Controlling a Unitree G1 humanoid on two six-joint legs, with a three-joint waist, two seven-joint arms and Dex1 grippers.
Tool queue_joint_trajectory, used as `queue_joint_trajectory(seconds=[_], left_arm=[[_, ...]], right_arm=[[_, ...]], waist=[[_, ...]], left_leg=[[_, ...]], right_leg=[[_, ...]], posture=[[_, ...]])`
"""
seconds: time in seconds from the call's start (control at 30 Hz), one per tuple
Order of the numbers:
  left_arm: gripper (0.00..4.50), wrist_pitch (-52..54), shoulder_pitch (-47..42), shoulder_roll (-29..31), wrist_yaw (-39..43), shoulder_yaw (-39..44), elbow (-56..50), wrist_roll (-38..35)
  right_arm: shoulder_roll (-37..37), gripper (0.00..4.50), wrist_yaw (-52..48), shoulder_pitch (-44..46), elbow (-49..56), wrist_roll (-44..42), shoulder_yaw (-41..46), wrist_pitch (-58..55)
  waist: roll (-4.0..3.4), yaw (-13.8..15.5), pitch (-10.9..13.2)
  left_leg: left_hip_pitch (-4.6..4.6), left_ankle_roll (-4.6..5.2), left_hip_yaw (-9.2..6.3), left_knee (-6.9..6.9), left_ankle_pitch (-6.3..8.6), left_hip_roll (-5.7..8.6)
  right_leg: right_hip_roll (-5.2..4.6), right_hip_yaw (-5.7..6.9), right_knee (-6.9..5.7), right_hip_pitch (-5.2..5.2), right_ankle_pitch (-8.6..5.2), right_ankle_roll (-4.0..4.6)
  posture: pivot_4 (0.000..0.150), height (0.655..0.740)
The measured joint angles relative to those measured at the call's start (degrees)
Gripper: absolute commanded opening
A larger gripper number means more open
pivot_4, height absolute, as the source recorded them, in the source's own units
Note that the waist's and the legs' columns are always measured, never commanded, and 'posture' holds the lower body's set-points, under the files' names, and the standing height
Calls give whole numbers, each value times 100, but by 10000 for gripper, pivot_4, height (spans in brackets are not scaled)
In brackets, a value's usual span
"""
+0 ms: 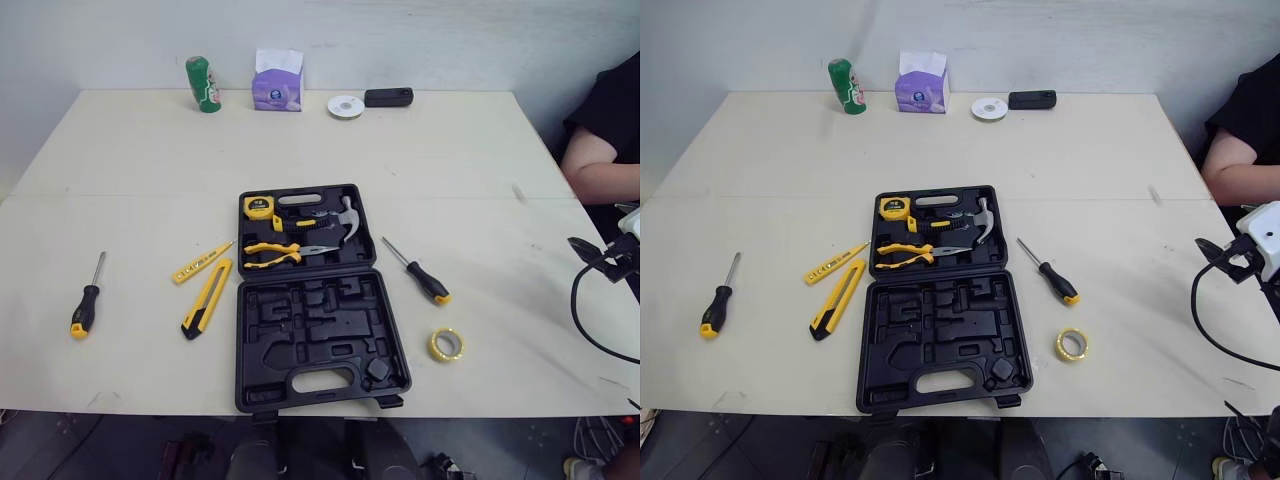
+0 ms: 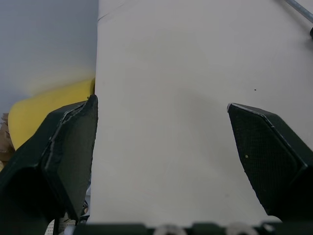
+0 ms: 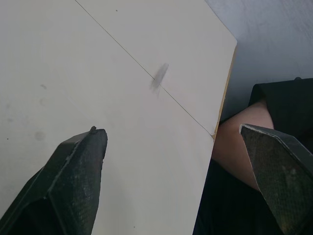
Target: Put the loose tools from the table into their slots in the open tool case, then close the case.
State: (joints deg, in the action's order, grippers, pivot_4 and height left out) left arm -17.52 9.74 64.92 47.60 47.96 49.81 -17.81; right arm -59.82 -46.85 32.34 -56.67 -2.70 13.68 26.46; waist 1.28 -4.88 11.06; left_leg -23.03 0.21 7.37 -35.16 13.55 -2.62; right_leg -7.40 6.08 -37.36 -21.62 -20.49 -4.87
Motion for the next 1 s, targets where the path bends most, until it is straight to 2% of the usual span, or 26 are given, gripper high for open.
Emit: queue_joint_trajectory(seconds=[0.27,0.53,1.0], left_arm=[[44596,403,38,-188,307,108,-403,-430],[44596,508,64,-263,263,165,-549,-481],[44596,582,96,-386,185,304,-707,-528]], right_arm=[[7,45000,-29,81,-10,1,-24,2],[245,45000,21,207,-197,58,-163,86],[248,45000,27,347,-360,106,-215,126]], waist=[[0,-2,0],[1,-1,-1],[2,-3,-1]], left_leg=[[1,-1,2,-1,-1,-1],[3,-1,5,-3,-1,0],[4,-2,6,-3,-1,-1]], right_leg=[[1,-2,-2,0,0,0],[1,-6,-5,0,0,0],[2,-7,-5,0,0,0]], posture=[[1500,7400],[1500,7400],[1500,7400]])
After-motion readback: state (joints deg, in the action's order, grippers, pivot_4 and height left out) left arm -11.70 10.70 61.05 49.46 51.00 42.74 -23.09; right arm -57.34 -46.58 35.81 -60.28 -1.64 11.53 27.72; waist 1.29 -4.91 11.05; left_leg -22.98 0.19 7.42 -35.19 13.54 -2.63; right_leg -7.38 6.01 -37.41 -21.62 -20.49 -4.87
